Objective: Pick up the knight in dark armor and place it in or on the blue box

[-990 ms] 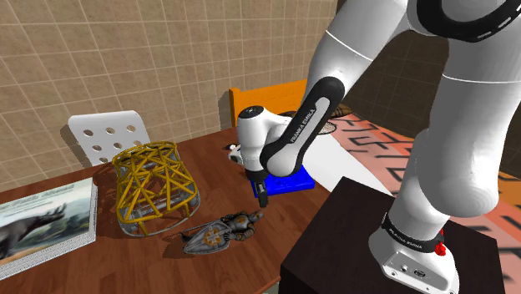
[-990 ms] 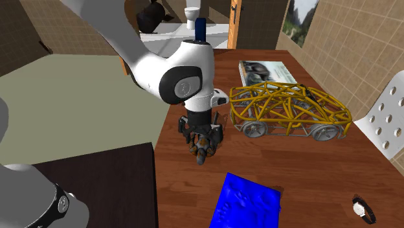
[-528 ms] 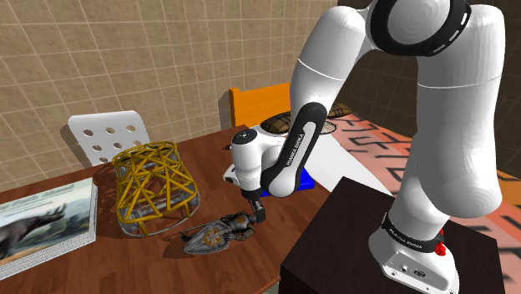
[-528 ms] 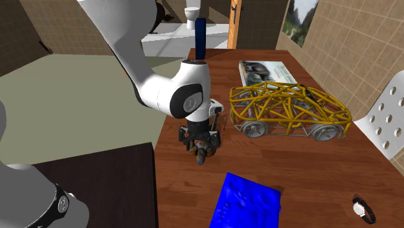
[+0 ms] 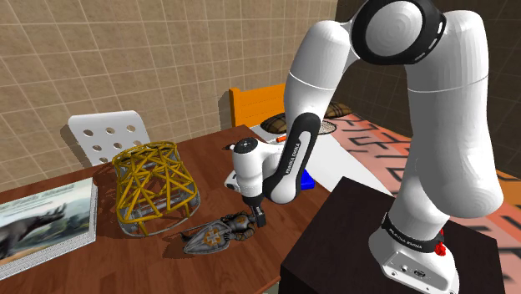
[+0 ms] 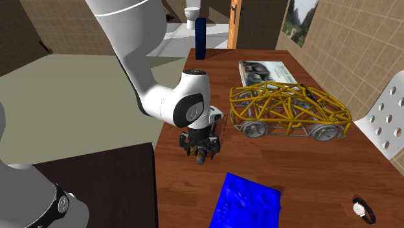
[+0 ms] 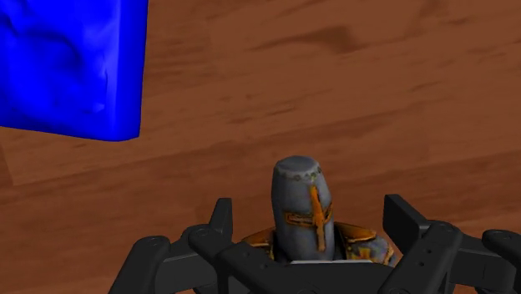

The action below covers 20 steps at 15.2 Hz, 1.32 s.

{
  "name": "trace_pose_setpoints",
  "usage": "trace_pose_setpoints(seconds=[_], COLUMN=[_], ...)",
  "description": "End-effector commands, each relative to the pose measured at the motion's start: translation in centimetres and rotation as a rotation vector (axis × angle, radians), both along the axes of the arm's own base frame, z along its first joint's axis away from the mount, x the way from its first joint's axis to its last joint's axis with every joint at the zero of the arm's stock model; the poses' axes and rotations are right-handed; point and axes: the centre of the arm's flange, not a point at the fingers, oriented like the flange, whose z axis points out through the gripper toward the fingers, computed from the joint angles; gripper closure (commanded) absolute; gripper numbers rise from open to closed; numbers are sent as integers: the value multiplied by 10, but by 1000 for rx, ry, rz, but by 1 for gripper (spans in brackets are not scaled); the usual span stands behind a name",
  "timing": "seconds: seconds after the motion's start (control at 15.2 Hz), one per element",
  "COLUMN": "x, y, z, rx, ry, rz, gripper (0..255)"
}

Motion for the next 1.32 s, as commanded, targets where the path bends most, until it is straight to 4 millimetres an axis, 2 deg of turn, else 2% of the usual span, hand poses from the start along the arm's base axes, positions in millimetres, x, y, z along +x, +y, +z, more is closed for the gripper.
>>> trace_pose_setpoints(seconds=[0.0, 0.2, 0.26, 0.86, 1.25], x=[0, 0, 0, 0, 0], y=[0, 0, 0, 0, 0], z=[-1, 0, 0, -1, 31], rx=[0, 0, 0, 0, 0], ry=[0, 0, 0, 0, 0], rz=[0, 0, 0, 0, 0], gripper=[0, 0, 255, 255, 255])
